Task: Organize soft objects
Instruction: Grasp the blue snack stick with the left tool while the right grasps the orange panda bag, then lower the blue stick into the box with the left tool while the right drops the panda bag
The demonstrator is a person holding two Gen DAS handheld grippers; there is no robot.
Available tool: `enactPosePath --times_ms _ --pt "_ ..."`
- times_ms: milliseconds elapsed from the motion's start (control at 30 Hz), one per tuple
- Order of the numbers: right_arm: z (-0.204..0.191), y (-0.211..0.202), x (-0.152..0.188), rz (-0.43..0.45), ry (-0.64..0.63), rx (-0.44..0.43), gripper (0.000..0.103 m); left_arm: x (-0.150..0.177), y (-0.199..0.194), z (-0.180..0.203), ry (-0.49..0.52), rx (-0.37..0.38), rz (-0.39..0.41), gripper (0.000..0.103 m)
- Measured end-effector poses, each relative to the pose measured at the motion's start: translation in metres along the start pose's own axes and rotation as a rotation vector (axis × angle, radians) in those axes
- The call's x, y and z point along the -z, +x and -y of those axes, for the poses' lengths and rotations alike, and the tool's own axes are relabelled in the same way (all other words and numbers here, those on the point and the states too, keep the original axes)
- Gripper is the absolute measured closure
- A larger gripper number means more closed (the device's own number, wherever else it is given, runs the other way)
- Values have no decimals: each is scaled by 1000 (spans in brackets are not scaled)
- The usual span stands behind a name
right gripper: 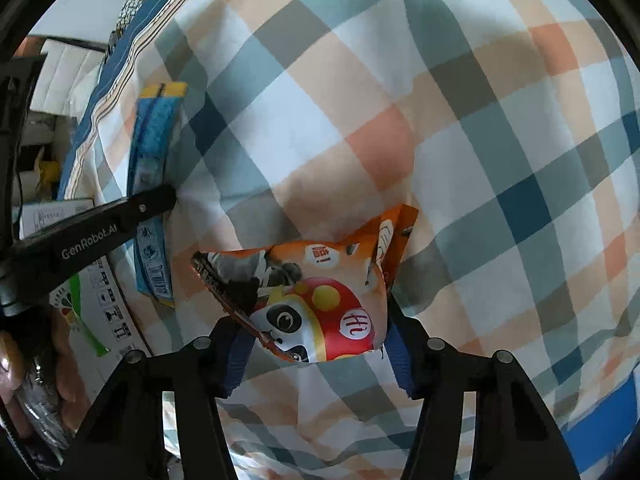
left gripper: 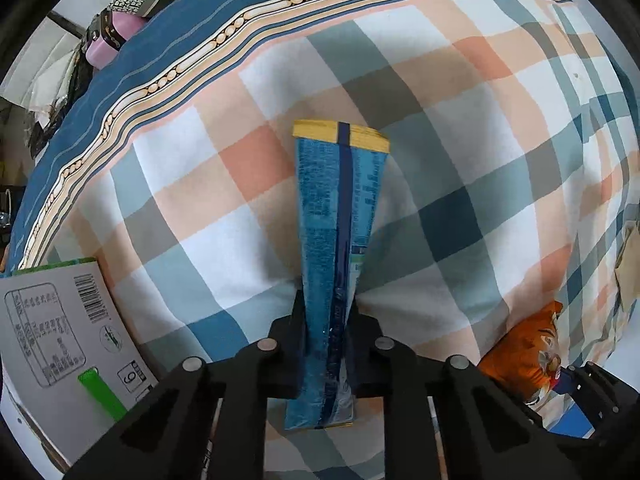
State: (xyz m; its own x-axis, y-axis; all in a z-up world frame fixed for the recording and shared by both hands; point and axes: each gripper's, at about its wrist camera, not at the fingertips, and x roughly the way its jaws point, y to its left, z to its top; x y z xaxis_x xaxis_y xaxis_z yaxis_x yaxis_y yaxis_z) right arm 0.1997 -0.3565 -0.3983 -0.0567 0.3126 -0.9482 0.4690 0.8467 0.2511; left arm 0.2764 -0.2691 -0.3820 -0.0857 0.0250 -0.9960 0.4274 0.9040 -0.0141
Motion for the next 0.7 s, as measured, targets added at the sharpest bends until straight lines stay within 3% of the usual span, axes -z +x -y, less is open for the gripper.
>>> enactPosePath --times_ms 333,700 --pt "-8 -20 9 34 -21 7 48 20 -36 -11 -45 36 54 91" --pt "-24 -79 34 109 -75 -26 49 86 -126 -44 -80 164 222 91"
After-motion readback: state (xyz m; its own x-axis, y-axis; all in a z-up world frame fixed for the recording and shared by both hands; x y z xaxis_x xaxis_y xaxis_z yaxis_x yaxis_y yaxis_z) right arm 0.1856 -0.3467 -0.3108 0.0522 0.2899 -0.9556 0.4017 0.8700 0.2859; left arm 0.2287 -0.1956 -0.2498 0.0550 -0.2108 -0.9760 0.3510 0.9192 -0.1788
